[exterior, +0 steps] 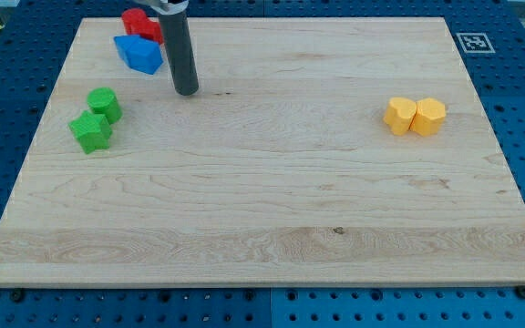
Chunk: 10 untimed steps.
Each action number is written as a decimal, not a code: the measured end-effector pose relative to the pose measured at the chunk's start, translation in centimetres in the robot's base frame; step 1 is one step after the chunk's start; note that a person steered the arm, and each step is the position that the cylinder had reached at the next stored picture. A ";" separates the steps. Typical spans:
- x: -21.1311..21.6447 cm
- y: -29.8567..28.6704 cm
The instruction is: Slide the red star to the bottom right of the board
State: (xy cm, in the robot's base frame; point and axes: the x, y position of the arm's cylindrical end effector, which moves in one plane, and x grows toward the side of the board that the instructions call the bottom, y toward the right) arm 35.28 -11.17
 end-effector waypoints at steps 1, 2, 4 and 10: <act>0.0 -0.9; -0.3 -3.8; -4.7 -10.9; -15.8 -16.0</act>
State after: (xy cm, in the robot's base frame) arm 19.43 -27.20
